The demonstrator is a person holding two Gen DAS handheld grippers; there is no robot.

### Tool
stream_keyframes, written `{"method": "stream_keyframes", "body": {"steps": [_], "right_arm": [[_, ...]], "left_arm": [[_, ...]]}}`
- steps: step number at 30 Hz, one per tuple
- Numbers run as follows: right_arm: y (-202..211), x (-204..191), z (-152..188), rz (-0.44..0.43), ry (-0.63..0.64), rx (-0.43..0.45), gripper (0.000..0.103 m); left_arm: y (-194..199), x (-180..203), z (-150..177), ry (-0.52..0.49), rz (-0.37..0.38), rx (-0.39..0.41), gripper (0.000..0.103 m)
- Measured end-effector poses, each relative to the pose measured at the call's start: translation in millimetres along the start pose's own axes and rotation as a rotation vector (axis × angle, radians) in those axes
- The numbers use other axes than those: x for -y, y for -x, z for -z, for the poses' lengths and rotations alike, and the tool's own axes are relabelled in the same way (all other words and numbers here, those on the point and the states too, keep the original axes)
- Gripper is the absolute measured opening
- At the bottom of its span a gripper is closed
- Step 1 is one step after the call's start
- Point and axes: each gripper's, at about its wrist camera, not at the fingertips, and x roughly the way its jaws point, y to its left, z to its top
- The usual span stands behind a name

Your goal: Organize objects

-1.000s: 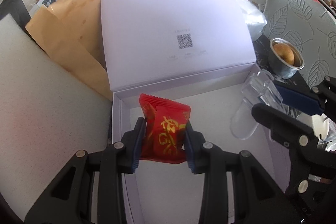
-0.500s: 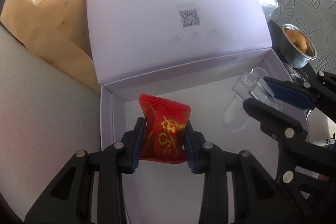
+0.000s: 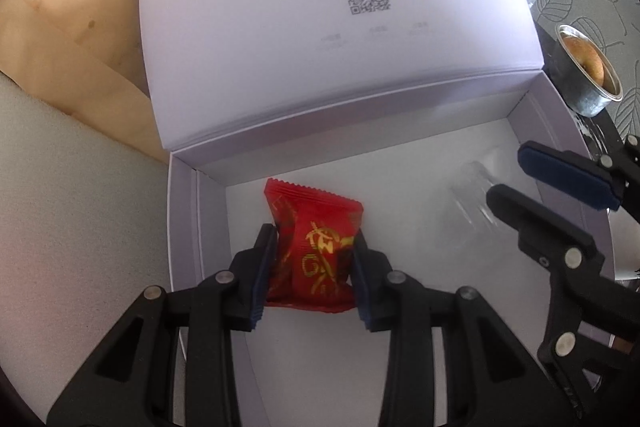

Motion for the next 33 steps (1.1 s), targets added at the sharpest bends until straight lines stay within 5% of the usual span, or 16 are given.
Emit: {"method": "stream_keyframes", "body": {"steps": [6,11,26,33], "right_arm": [[-1.7,6.6,-0.6,0.023,-0.035,-0.026,0.023],[4.4,12.3,-1.8,0.031,-0.052,-0.022,0.029],[76.5,-6.5,-6.1,0.073,-0.044,0.076,0.037],[108.8,-15.8,-1.6,0.085,-0.042,0.111,0.039]], "left_arm": [[-2.0,2.7,2.1,0.013,0.005,-0.015,0.036],[8.8,4.0,3.0,0.025,-0.019,0.022,0.059],[67.2,11.2,28.1,0.051,-0.027,0.109,0.060],[110.0,-29.8,37.2,0.067,-0.024,0.144,0.060]]}}
